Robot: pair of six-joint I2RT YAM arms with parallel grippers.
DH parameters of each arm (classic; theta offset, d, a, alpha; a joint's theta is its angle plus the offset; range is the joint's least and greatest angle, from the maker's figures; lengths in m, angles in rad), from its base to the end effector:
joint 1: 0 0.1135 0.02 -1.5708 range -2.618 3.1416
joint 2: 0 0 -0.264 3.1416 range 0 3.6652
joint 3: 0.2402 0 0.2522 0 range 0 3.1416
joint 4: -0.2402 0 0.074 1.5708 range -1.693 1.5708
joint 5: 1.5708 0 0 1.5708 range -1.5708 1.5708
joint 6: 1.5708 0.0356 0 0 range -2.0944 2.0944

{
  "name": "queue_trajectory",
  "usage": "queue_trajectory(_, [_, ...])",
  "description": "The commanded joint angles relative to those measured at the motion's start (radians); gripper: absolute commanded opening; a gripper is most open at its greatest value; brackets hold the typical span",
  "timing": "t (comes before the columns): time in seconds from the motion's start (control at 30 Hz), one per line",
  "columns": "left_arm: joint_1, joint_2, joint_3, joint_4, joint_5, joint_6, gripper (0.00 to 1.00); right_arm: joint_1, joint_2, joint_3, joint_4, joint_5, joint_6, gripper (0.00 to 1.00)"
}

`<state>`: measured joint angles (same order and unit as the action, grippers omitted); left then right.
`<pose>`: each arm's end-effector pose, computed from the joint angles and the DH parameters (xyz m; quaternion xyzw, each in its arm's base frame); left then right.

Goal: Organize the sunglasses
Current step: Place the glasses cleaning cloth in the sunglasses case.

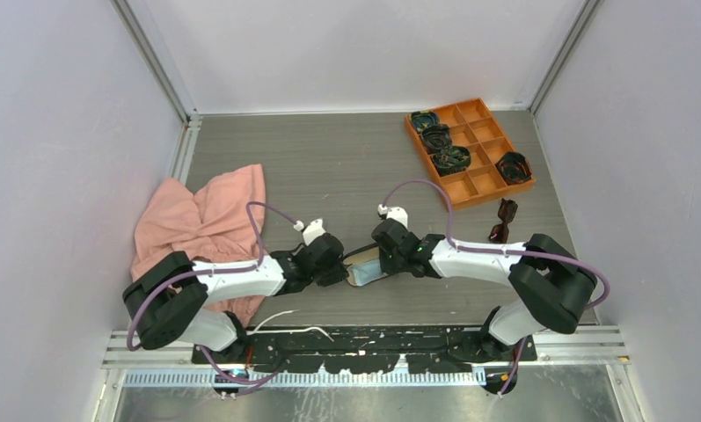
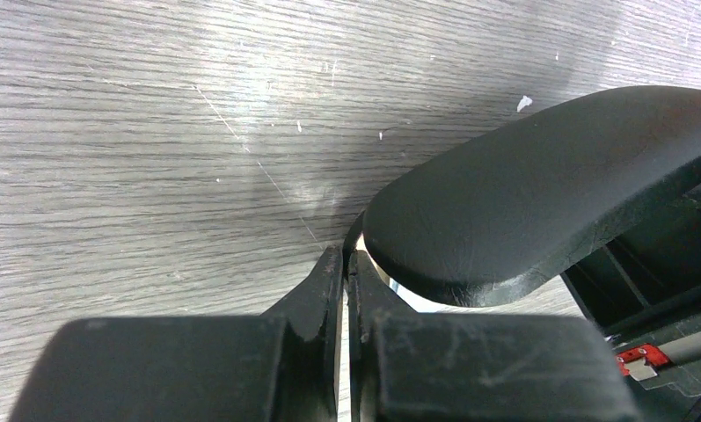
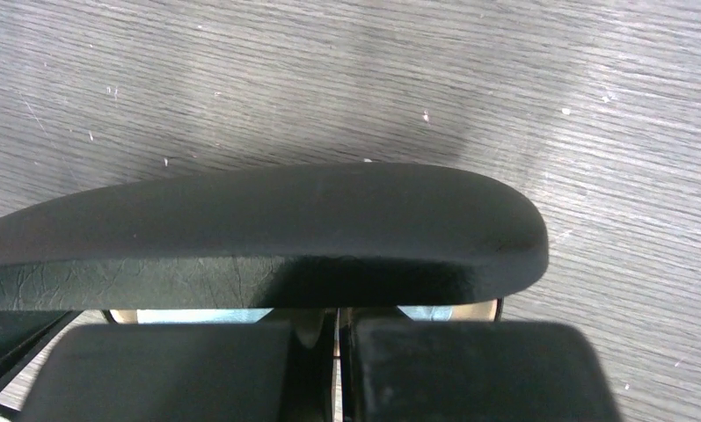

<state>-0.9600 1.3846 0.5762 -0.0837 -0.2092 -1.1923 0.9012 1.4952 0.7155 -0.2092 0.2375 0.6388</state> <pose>0.1506 -0.2022 0.1525 -0.1432 0.9275 -0.2446 0.2438 0.1780 0.2113 0.1565 -0.0907 0.9475 0.1168 0.2835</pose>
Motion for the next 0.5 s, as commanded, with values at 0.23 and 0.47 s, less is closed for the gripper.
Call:
queue_trajectory(0.23, [0.0,-0.115,0.022,-0.1,-0.029,0.019,0.01,-0.001,0.014,-0.036,0.046,0.04,0.019,0.0])
queue_trajectory(0.47, [0.0,-0.222,0.027,-0.157,-0.062,0.013,0.01,0.0,0.008,-0.037,0.039,0.036,0.025,0.01])
